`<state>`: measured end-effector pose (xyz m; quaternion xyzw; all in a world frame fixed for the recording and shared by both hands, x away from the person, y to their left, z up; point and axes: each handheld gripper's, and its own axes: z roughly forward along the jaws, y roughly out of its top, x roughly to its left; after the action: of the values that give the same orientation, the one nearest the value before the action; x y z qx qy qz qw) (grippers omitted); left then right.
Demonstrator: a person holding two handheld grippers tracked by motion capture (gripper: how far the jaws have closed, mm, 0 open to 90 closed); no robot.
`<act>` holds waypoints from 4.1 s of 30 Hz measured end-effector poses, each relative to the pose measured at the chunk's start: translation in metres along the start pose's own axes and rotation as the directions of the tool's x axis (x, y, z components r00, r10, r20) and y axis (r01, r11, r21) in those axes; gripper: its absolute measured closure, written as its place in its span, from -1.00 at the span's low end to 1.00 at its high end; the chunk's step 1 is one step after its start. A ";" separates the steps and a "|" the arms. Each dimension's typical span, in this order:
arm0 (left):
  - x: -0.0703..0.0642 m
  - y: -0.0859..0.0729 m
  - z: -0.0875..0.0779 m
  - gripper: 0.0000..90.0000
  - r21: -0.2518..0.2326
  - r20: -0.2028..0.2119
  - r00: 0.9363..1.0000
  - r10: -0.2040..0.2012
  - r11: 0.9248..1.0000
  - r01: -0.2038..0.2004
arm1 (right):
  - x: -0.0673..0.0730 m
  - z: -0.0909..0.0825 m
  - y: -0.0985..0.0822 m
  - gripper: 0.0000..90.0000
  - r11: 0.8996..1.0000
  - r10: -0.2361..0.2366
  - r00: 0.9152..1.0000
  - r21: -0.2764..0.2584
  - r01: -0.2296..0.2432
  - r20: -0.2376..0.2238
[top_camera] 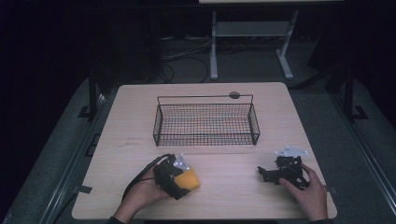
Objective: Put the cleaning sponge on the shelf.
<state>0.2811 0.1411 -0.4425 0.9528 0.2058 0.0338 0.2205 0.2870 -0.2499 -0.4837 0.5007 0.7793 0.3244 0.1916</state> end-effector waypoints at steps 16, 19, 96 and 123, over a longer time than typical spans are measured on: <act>0.003 -0.002 -0.003 -0.50 -0.004 0.001 1.000 -0.008 1.000 0.008 | 0.000 0.000 0.000 -1.00 1.000 0.000 1.000 0.000 0.000 0.000; 0.003 -0.002 -0.004 -0.50 -0.017 0.004 1.000 -0.020 1.000 0.020 | 0.000 0.000 0.000 -1.00 1.000 0.001 1.000 0.000 -0.001 0.000; 0.071 0.053 -0.080 -0.48 -0.088 -0.027 0.996 -0.085 0.993 0.082 | 0.000 0.000 0.000 -1.00 1.000 -0.003 1.000 -0.001 0.003 0.000; 0.114 0.079 -0.095 -0.47 -0.094 -0.080 0.991 -0.109 0.990 0.102 | 0.000 0.000 0.000 -1.00 1.000 0.000 1.000 0.000 0.000 0.000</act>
<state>0.4004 0.1609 -0.3258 0.9275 0.2633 0.0717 0.2554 0.2870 -0.2499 -0.4836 0.5008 0.7793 0.3243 0.1916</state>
